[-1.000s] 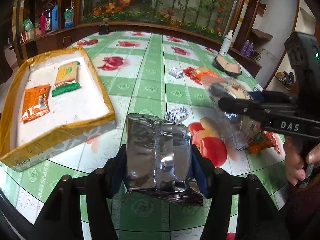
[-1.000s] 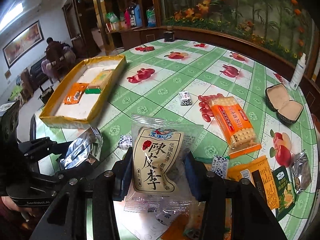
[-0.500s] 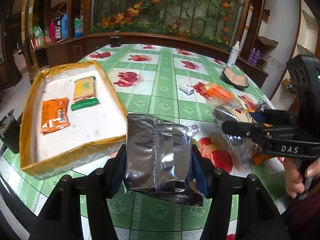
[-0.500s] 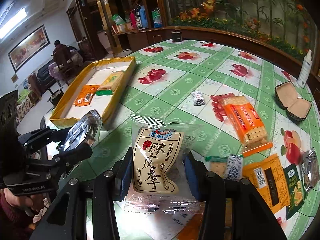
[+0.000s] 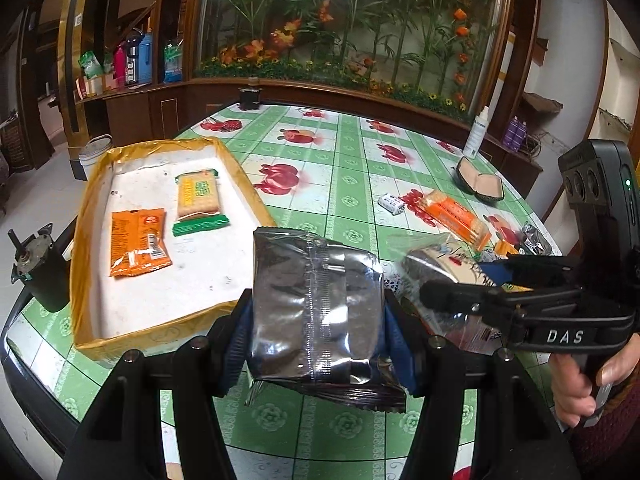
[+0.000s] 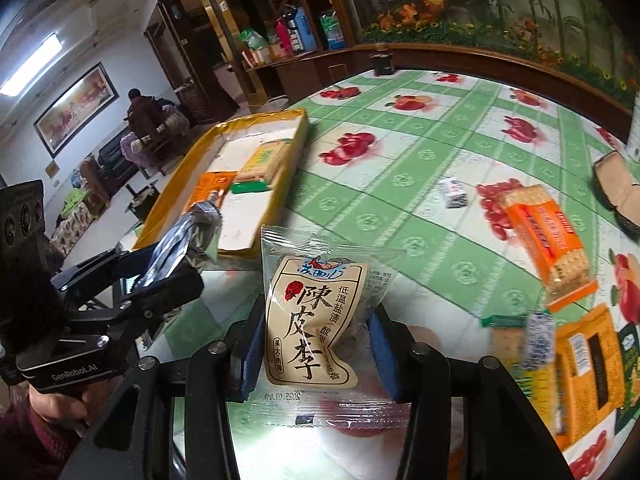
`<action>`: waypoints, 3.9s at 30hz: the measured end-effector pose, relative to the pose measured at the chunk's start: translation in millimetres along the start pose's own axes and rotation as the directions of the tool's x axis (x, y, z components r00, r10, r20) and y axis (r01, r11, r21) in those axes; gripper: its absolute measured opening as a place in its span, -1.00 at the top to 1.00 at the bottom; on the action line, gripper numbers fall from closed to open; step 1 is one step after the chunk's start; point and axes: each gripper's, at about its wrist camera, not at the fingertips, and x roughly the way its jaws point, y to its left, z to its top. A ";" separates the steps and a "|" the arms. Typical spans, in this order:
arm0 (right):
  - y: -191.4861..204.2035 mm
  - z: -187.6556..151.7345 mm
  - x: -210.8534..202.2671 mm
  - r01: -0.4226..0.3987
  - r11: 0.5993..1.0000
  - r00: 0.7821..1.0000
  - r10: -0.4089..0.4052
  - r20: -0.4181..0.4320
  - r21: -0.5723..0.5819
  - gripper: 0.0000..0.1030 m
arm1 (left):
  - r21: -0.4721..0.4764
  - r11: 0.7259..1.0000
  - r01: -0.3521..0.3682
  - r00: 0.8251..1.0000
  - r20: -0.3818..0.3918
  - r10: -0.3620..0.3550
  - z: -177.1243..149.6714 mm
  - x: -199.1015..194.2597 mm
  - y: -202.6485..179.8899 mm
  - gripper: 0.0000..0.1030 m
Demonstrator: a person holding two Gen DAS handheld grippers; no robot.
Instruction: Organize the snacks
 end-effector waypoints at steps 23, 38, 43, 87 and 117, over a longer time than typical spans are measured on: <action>53.0 45.9 40.6 -0.064 0.995 0.995 0.058 0.078 0.073 0.00 | -0.184 0.978 -0.102 0.989 0.090 0.120 20.5 -11.2 93.5 -0.16; 86.0 83.4 113.3 -0.029 0.999 0.996 0.026 0.090 0.035 -0.01 | -0.278 0.942 -0.189 0.979 0.022 0.203 15.3 28.1 132.8 -0.16; 79.3 78.6 121.6 -0.059 0.997 0.996 0.056 0.064 0.053 -0.01 | -0.247 0.949 -0.193 0.981 -0.023 0.194 15.0 37.8 128.5 -0.16; -77.0 13.4 -36.6 -0.035 0.935 0.977 -0.042 0.207 0.354 -0.06 | -0.154 0.979 -0.135 0.983 0.102 0.151 8.8 17.2 105.8 -0.57; -117.0 -24.3 -39.3 0.271 0.887 0.957 -0.290 -0.005 0.373 0.39 | 0.278 0.943 0.184 0.961 -0.250 -0.114 16.0 122.5 -77.4 0.35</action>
